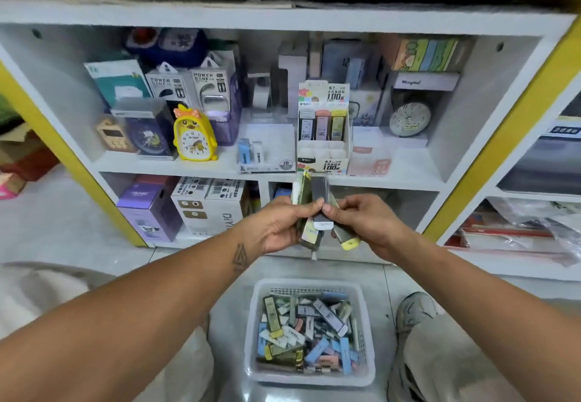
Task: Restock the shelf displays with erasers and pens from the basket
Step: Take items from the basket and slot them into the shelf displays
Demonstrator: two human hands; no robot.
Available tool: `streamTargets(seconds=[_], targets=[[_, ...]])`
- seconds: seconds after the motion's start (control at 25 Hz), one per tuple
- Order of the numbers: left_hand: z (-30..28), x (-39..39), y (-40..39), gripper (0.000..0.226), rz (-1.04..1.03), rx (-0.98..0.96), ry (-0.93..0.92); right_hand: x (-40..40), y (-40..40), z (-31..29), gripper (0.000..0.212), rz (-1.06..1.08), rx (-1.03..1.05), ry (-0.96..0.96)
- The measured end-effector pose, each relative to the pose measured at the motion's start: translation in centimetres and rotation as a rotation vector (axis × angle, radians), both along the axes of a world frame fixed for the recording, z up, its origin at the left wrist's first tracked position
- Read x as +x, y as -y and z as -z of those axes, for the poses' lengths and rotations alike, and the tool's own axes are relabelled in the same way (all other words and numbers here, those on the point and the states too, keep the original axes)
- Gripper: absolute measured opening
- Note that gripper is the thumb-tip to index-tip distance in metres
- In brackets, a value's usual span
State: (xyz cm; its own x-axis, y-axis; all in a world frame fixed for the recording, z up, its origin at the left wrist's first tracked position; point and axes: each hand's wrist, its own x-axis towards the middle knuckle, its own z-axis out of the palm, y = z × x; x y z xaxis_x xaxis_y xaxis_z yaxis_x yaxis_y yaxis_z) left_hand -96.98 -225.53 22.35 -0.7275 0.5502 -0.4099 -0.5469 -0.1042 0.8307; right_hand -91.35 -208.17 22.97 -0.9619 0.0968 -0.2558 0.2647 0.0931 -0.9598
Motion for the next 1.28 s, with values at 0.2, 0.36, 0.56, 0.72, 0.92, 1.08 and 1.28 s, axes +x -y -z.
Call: streamTargets(seconds=[0.2,0.36,0.56,0.72,0.92,1.08,1.28], targets=[[-5.7,-0.8,0.7,0.027,-0.151,0.089,-0.009,-1.4,1.5,-5.7,0.023,-0.042,-0.127,-0.123],[-8.9,-2.7,1.1,0.032,-0.199,0.058,0.007,-3.0,1.2,-9.3,0.008,-0.059,-0.266,-0.051],[-10.4,-6.3,1.4,0.019,-0.239,-0.007,0.014,-6.5,-1.9,-11.4,0.023,0.137,0.307,-0.198],[-10.8,-9.2,0.3,0.008,-0.256,-0.030,0.038,-10.2,-3.6,-12.6,0.008,0.137,0.442,-0.241],[-9.7,-11.3,-1.1,0.011,-0.226,-0.068,0.072,-14.0,-4.6,-12.1,0.024,0.055,0.925,-0.184],[-8.7,-12.3,-1.5,0.016,-0.208,-0.067,0.115,-15.3,-5.4,-10.9,0.031,0.088,1.131,-0.364],[-8.7,-13.2,-1.8,0.029,-0.201,-0.062,0.102,-16.1,-4.9,-9.4,0.017,-0.022,1.203,-0.609]])
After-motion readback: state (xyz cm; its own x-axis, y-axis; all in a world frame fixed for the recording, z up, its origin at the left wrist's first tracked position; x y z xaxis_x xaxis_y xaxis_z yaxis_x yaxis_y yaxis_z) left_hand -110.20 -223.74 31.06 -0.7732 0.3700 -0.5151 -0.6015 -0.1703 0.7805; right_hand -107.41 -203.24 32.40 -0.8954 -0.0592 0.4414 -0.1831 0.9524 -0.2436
